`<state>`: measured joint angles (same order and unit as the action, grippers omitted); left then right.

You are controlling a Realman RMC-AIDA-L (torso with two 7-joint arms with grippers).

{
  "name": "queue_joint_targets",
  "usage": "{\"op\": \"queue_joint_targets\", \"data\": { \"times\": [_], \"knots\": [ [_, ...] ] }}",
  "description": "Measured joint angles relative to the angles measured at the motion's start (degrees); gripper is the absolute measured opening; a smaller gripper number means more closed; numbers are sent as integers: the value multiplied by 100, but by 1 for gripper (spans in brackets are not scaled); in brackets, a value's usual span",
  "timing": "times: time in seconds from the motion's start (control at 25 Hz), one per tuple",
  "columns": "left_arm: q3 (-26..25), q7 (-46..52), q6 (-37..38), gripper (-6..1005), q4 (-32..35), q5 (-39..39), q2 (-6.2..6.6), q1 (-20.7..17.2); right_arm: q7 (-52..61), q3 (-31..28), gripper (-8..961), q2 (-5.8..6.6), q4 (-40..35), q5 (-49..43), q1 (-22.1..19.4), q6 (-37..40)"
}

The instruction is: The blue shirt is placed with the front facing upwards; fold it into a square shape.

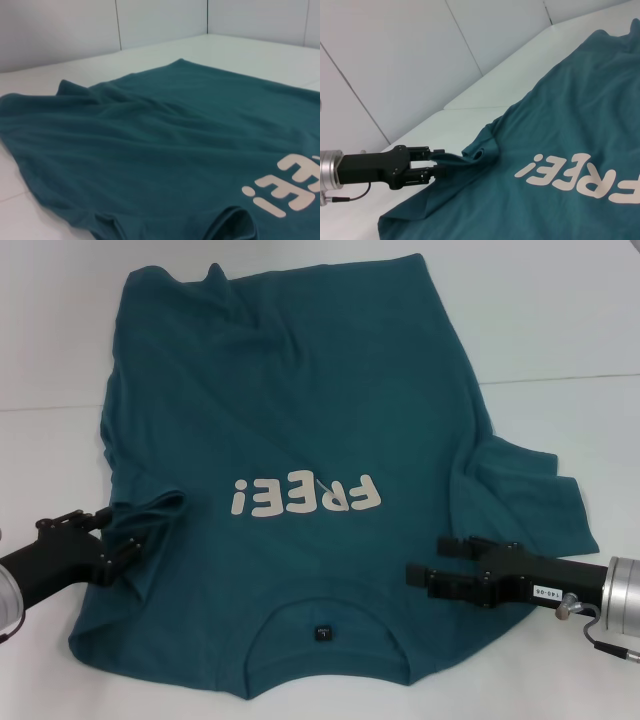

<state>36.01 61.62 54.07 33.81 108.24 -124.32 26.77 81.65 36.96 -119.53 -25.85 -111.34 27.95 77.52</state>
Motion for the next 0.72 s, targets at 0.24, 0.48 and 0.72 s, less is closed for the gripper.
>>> {"op": "queue_joint_targets", "data": {
  "times": [0.24,0.48,0.72],
  "knots": [
    [12,38,47,429,34,-46,-4,18,0,6,923,0,-9,22,0,2],
    [20,47,66,305,43,-52,-1,30,0,-4,923,0,-13,25,0,6],
    [19,188,356,168,95,-57,15,29,0,-4,923,0,-23,25,0,9]
  ]
}}
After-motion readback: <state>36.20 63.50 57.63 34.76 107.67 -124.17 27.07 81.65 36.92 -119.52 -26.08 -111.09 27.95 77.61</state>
